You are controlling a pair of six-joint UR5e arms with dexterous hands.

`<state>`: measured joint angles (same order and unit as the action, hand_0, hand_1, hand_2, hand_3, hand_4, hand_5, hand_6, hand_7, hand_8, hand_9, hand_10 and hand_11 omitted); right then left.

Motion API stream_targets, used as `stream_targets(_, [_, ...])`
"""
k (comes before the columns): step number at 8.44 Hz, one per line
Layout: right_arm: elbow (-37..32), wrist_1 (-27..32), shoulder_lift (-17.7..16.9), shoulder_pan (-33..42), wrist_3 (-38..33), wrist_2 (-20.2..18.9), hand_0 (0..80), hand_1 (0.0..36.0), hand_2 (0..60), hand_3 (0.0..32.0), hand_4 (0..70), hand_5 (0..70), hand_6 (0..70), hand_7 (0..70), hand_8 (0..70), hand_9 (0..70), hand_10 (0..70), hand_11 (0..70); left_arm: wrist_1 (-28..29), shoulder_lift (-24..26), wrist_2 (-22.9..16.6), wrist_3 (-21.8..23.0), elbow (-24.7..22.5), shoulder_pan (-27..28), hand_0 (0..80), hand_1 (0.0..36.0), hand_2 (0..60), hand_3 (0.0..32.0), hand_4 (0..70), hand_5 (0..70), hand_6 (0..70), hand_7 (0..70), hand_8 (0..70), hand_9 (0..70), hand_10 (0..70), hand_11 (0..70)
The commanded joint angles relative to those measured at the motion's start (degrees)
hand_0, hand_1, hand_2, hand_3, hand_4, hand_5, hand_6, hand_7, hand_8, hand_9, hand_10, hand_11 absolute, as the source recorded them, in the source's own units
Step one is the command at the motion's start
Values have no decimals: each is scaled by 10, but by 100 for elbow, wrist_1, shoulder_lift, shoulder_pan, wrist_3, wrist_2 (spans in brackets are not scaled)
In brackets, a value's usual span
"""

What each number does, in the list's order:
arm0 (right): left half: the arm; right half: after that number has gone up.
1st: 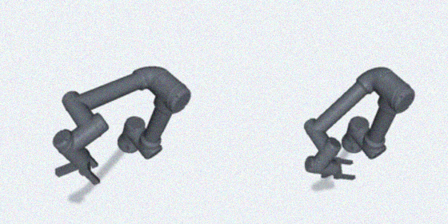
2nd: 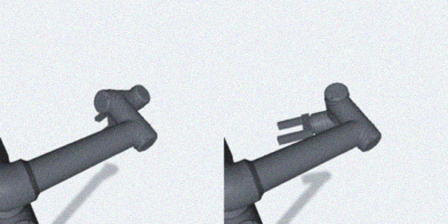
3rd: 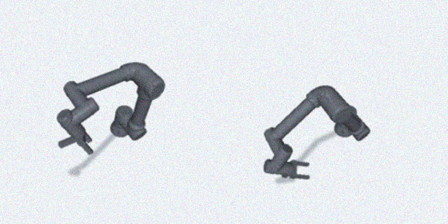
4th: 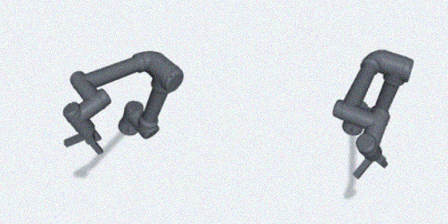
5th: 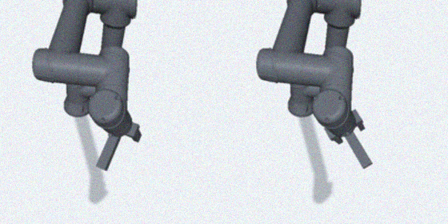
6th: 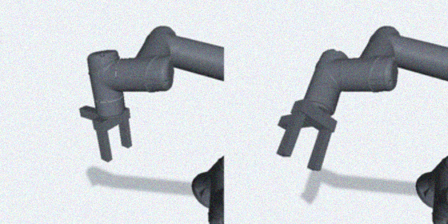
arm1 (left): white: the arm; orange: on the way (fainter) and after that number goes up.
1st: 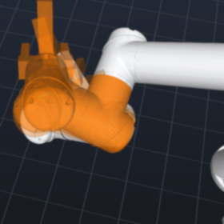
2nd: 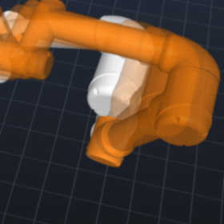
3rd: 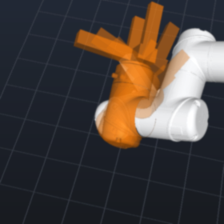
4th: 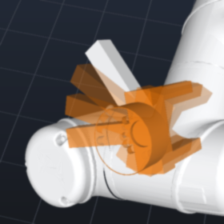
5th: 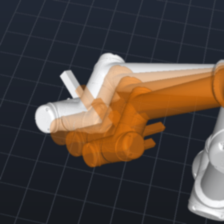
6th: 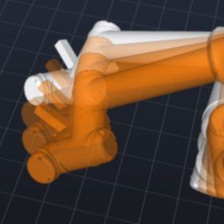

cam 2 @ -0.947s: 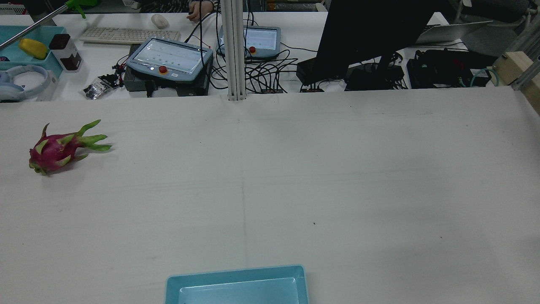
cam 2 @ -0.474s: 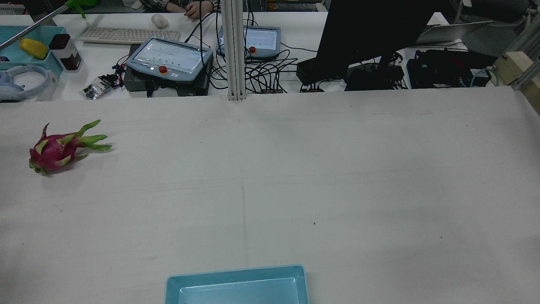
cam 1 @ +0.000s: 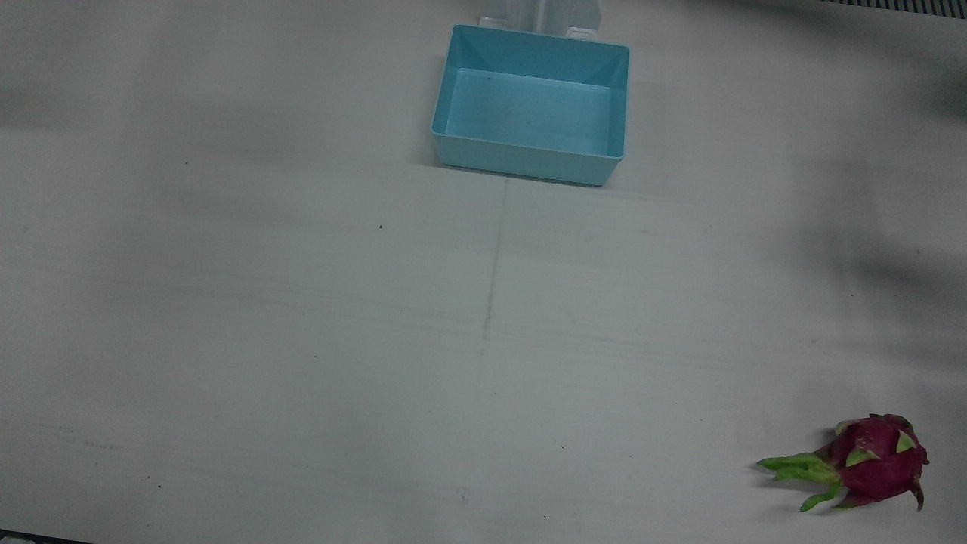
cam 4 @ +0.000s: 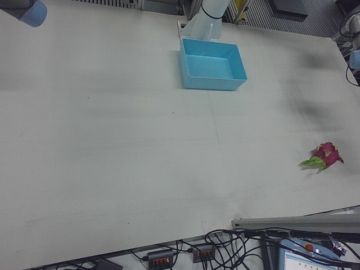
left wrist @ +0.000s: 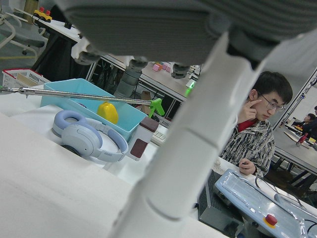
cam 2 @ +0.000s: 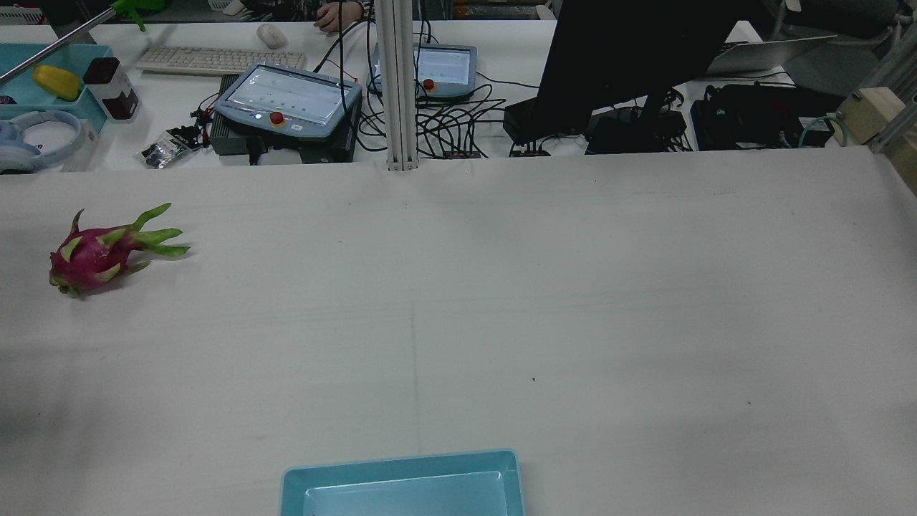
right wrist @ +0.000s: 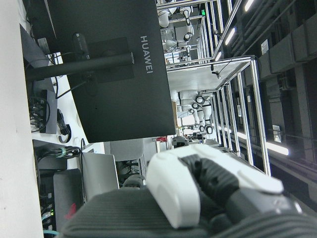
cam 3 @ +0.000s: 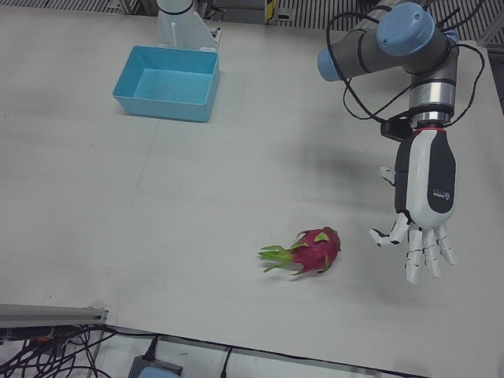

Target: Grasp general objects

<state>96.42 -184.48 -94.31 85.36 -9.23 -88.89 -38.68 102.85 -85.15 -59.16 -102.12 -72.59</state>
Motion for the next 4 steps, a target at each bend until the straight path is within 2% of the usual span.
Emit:
stream_targets(1, [0, 0, 0, -1, 0, -5, 0, 0, 0, 0, 0, 0, 0, 0, 0, 0, 0, 0, -325, 786, 129, -395, 935, 586, 800, 360, 68, 320, 0, 554, 0, 54, 0, 0, 0, 0])
stream_targets(3, [0, 0, 0, -1, 0, 4, 0, 0, 0, 0, 0, 0, 0, 0, 0, 0, 0, 0, -438, 868, 628, -395, 1019, 1104, 800, 360, 78, 320, 0, 495, 0, 51, 0, 0, 0, 0])
stream_targets(4, [0, 0, 0, -1, 0, 4, 0, 0, 0, 0, 0, 0, 0, 0, 0, 0, 0, 0, -500, 929, 718, -404, 1028, 1194, 800, 360, 58, 320, 0, 484, 0, 50, 0, 0, 0, 0])
